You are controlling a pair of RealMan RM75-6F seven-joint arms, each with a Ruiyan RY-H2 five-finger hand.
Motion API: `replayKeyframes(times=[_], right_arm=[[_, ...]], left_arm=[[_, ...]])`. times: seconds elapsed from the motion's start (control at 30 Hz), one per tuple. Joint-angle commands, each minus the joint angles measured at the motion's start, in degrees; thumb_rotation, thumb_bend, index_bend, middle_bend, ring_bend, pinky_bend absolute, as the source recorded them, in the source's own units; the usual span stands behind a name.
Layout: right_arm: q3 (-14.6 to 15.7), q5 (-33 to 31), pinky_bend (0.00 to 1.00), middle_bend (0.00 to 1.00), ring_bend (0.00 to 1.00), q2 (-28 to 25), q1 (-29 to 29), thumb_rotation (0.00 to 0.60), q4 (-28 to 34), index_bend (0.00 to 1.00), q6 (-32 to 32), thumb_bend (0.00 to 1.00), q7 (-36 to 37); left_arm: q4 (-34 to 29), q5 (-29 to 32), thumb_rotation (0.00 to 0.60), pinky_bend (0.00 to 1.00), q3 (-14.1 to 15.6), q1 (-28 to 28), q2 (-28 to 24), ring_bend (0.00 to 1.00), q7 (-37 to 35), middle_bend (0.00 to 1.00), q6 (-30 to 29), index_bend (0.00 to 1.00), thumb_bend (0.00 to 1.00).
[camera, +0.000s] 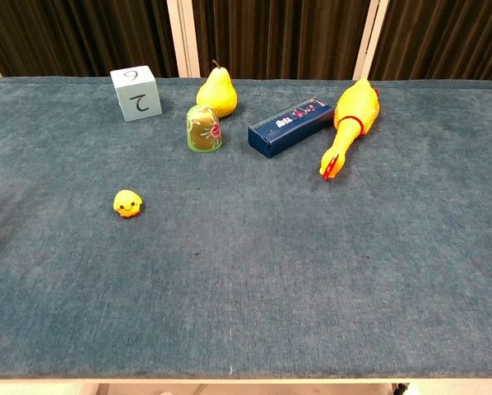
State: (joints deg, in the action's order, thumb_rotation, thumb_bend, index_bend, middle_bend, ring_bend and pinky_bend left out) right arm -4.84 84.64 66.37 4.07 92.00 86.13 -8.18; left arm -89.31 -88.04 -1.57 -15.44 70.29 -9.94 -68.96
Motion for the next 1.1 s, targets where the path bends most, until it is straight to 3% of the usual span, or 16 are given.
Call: replayKeyframes(times=[0.03,0.57,0.87,1.1], right_arm=[[0.0,-0.2,0.21,0.15,0.23,-0.1,0.1,0.600,0.1,0.20,-0.2,0.26,-0.1],[0.1,-0.1,0.21,0.15,0.23,-0.2,0.2,0.600,0.2,0.20,-0.4,0.26,-0.2],[0.1,-0.1,0.21,0.15,0.23,-0.3,0.3,0.600,0.2,0.20,-0.6,0.26,0.0],[0.0,-0.3,0.21,0.15,0.23,-0.3,0.3,0.600,0.1,0.20,-0.6,0.26,0.0]], left_arm=[[0.2,0.0,0.600,0.16,-1.2,-2.8,2.4,0.00,0.3,0.00,2.6,0.09,0.29],[5.0,5.5,0.600,0.16,-4.5,-12.8,11.6,0.00,1.8,0.00,13.6,0.13,0.29],[8.3,7.9,0.600,0.16,-4.4,-14.9,14.3,0.00,1.7,0.00,15.8,0.24,0.29],[9.8,8.3,0.600,0.16,-3.3,-15.0,15.5,0.00,0.7,0.00,16.1,0.26,0.29]])
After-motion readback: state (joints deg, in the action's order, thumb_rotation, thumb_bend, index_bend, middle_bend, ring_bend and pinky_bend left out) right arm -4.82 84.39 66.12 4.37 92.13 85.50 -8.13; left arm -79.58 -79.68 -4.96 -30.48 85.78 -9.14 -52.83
